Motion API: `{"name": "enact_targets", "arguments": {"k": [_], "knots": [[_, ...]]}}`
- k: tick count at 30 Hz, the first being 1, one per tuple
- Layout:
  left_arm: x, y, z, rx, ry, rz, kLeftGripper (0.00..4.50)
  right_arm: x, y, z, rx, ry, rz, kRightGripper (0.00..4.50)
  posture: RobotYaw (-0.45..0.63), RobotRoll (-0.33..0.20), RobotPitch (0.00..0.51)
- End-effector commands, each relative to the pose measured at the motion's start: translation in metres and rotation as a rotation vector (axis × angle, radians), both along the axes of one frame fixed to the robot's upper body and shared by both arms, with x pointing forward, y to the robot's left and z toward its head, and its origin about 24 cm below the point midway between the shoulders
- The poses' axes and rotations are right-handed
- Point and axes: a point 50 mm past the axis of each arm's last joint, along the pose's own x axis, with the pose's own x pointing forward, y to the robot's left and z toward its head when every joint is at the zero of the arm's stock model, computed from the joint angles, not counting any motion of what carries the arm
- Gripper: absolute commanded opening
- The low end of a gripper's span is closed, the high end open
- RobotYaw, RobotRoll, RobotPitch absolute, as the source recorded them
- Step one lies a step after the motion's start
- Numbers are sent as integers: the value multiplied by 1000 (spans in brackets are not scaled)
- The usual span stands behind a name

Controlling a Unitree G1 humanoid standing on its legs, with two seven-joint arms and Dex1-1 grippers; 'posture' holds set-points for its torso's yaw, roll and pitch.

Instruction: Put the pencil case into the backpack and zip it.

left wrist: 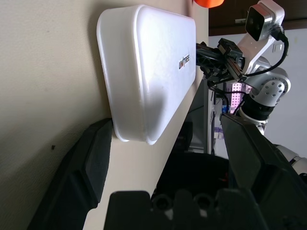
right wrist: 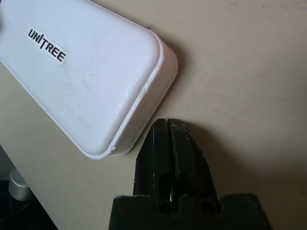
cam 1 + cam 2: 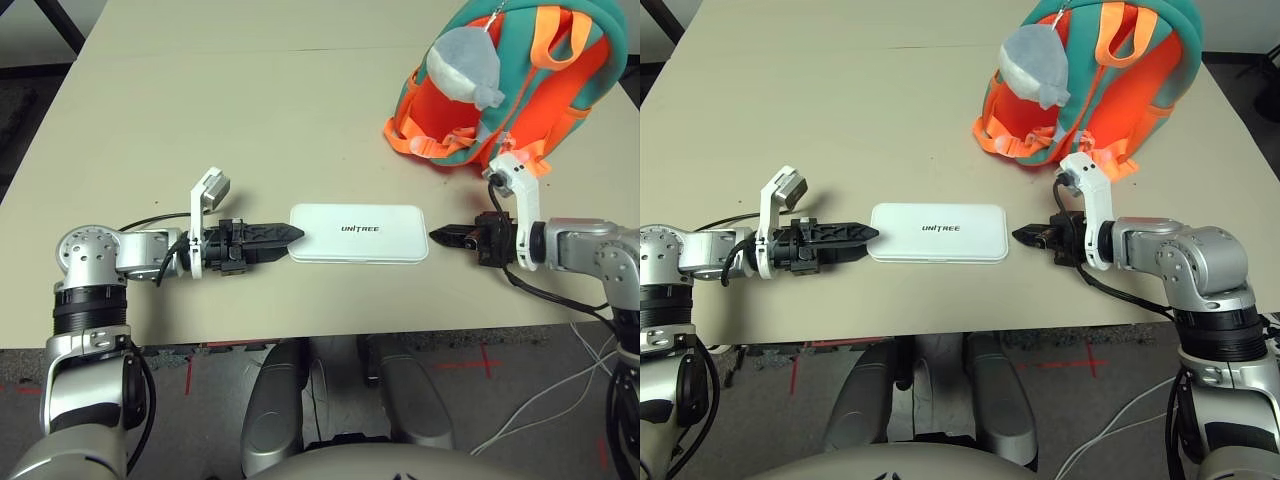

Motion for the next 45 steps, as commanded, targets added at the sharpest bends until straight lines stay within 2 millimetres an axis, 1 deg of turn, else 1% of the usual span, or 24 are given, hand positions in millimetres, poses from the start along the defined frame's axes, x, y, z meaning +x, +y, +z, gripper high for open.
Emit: {"name": "enact_targets", "arguments": {"k": [1, 3, 5, 10, 16, 23, 38, 41, 45], "knots": [[3, 20, -8, 120, 52, 84, 4500, -8, 8, -15, -7, 94, 49, 73, -30, 0, 317], [9, 28, -5, 160, 48, 110, 4500, -7, 8, -15, -20, 91, 53, 73, -32, 0, 318], [14, 32, -2, 176, 42, 120, 4500, -6, 8, -15, -25, 87, 55, 73, -35, 0, 320], [19, 28, -5, 181, 45, 92, 4500, -5, 13, -14, -20, 84, 68, 73, -39, 0, 324], [16, 13, -15, 164, 72, 19, 4500, -4, 26, -13, 0, 72, 104, 73, -48, 0, 326], [12, 7, -24, 179, 80, -3, 4500, -1, 40, -9, 20, 58, 141, 73, -43, 0, 327], [9, 9, -19, 135, 67, -2, 4500, 5, 49, -10, 26, 36, 160, 73, -28, 0, 327], [8, 8, -17, 133, 57, -9, 3905, 6, 50, -10, 30, 24, 155, 0, -28, 0, 328], [8, 6, -11, 105, 11, -26, 2385, 8, 50, -9, 35, 1, 147, 0, -28, 0, 330]]}}
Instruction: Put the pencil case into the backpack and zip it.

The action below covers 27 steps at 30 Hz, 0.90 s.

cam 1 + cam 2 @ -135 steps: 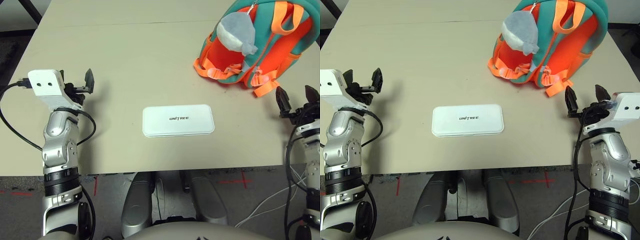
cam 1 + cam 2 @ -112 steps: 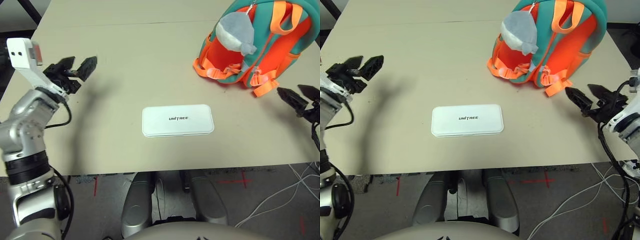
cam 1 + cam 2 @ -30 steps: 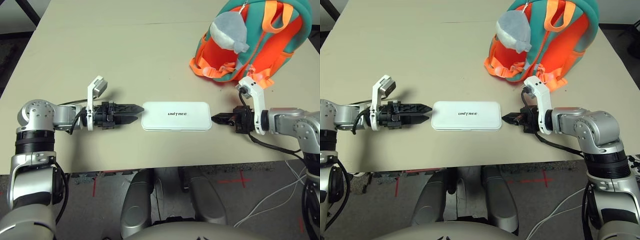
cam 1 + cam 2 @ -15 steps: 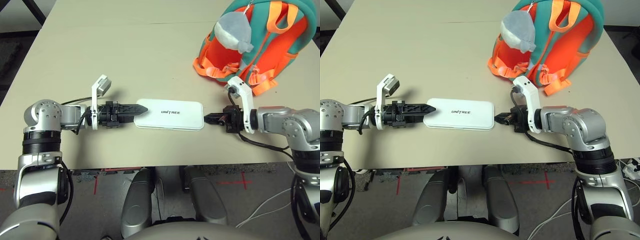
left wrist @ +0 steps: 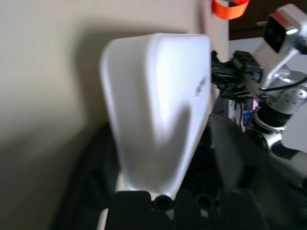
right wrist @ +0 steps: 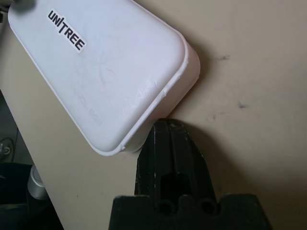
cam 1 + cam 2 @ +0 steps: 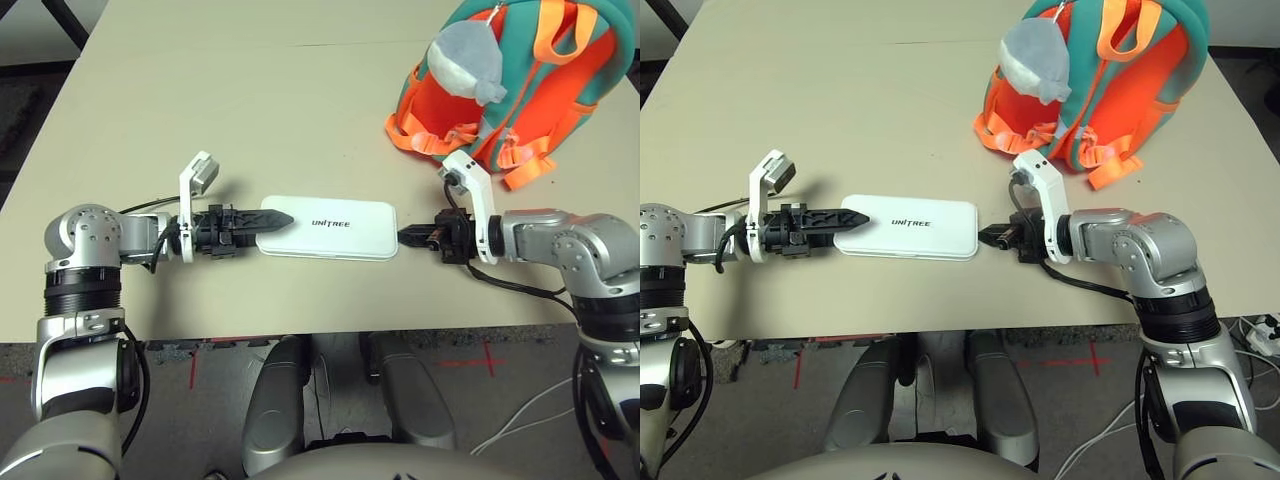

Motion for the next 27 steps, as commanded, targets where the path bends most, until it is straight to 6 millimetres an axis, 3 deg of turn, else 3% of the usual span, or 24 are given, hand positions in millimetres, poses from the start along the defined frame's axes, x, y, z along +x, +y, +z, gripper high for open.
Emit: {"name": "enact_targets", "arguments": {"k": [1, 6, 12, 16, 18, 27], "knots": [[-6, -8, -12, 10, 48, -36, 2015, -1, 4, -12, -6, 33, 6, 0, -26, 0, 333], [-5, -9, 7, -64, -39, -50, 1388, 2, 1, -8, 15, -36, -22, 1133, -21, 0, 330], [-5, -10, 30, -114, -177, -30, 1285, -2, -18, 4, 37, -130, -105, 2672, -12, 0, 329], [-7, -7, 48, -135, -286, 7, 1282, -15, -41, 26, 14, -229, -203, 3731, -16, 0, 330], [-7, -5, 53, -130, -321, 42, 1282, -21, -47, 35, 19, -267, -251, 4466, -29, 0, 330], [4, -15, 51, -125, -346, 128, 1282, -14, -60, 46, 10, -420, -402, 4500, -57, 0, 328]]}}
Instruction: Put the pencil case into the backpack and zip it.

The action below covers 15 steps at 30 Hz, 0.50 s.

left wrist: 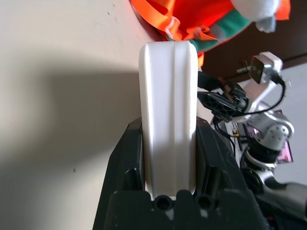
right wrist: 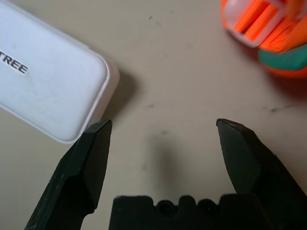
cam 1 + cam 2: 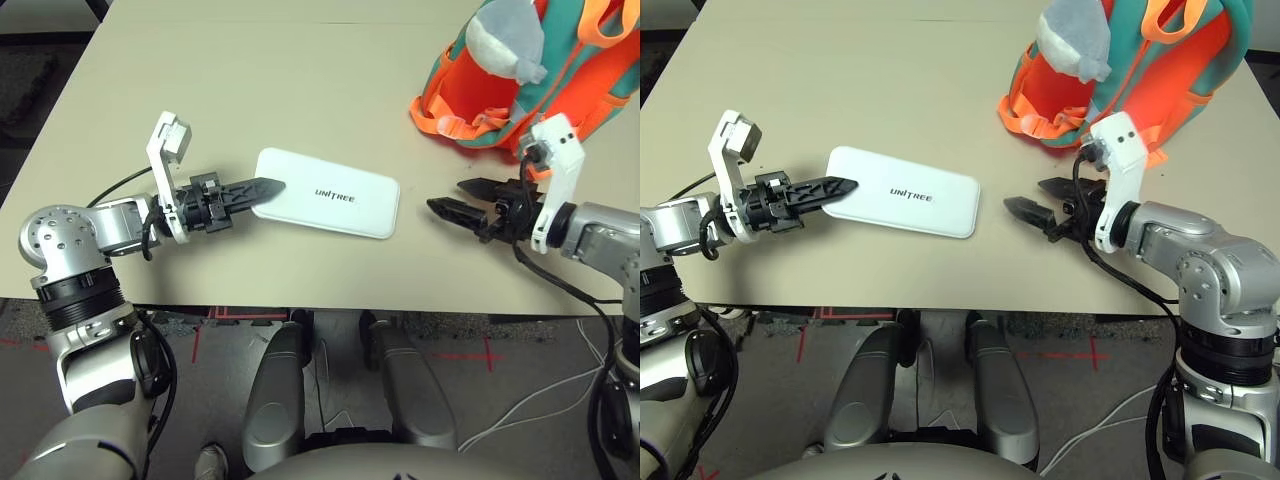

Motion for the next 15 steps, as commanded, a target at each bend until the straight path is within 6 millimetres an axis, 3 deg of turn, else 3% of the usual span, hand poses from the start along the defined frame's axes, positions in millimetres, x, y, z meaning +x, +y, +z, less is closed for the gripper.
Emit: {"name": "enact_targets", "arguments": {"k": [1, 8, 15], "knots": [[3, -1, 1, 18, -11, 30, 1282, 3, -6, 1, -6, -45, -58, 4500, -57, 0, 328], [5, 0, 4, 17, -24, 49, 1282, 3, -8, 12, -21, -117, -97, 4500, -61, 0, 324], [6, 6, 7, 40, -29, 60, 1282, -21, -9, 38, -28, -49, -56, 4500, -81, 0, 324]]}}
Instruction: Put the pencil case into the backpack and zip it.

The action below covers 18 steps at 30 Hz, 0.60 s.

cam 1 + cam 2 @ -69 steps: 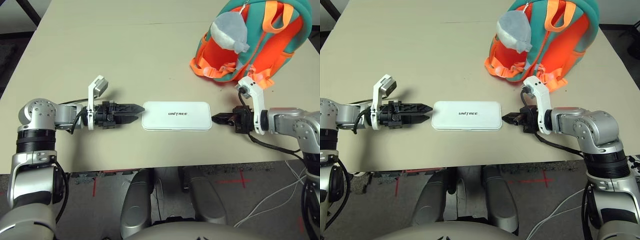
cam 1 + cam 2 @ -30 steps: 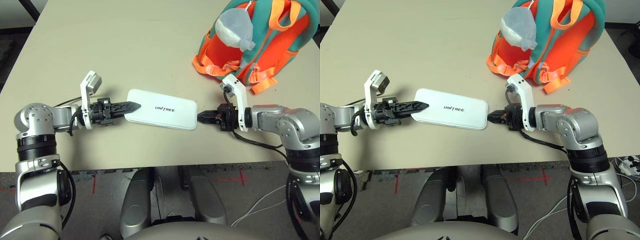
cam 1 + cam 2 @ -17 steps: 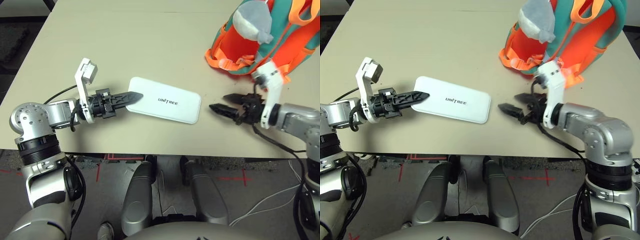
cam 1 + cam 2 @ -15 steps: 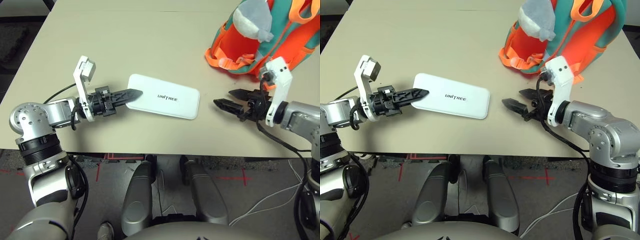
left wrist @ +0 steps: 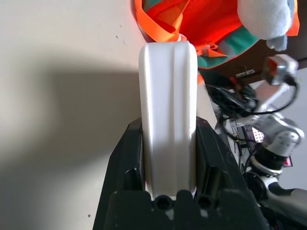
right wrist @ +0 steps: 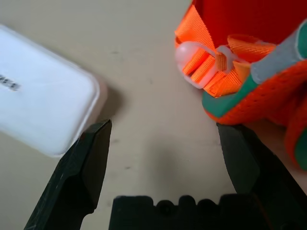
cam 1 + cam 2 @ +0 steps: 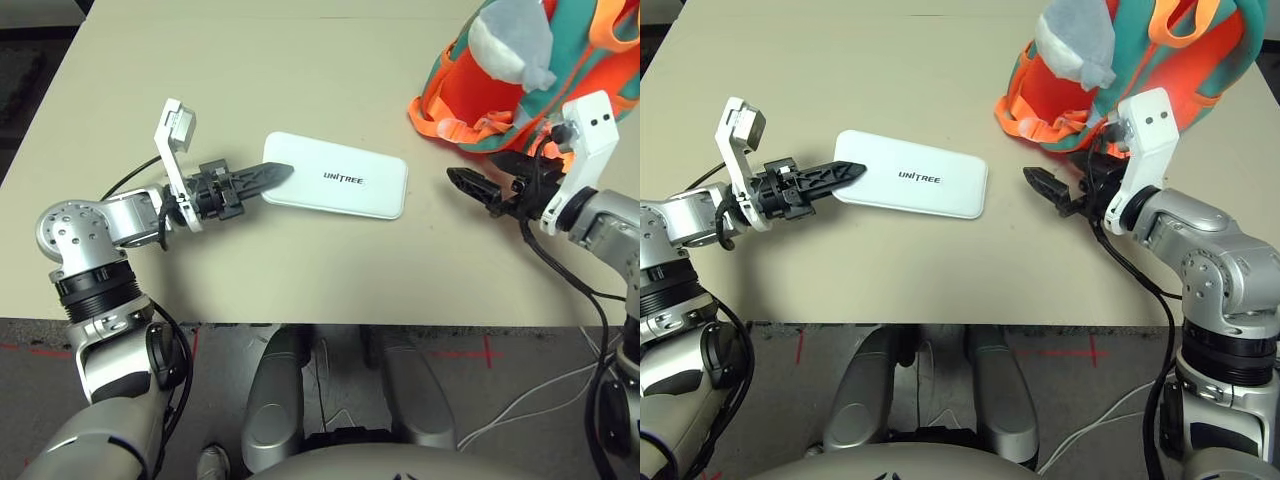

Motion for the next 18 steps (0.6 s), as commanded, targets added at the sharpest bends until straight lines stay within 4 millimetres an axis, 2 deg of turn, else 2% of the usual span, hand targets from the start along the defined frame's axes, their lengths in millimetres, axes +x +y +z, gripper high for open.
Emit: {"name": "enact_targets", "arguments": {"k": [1, 11, 14, 18], "knots": [[3, 8, -1, 36, 6, 48, 1282, -14, -6, 14, -11, 33, -14, 4500, -84, 0, 324], [12, 15, 5, 54, -14, 71, 1282, -34, -46, 43, -100, 134, -160, 4500, -131, 0, 311], [17, 15, 6, 62, -20, 74, 1282, -29, -51, 47, -93, 101, -228, 4500, -131, 0, 311], [21, 16, 9, 69, -36, 87, 1282, -23, -47, 40, -68, 79, -291, 4500, -140, 0, 308]]}}
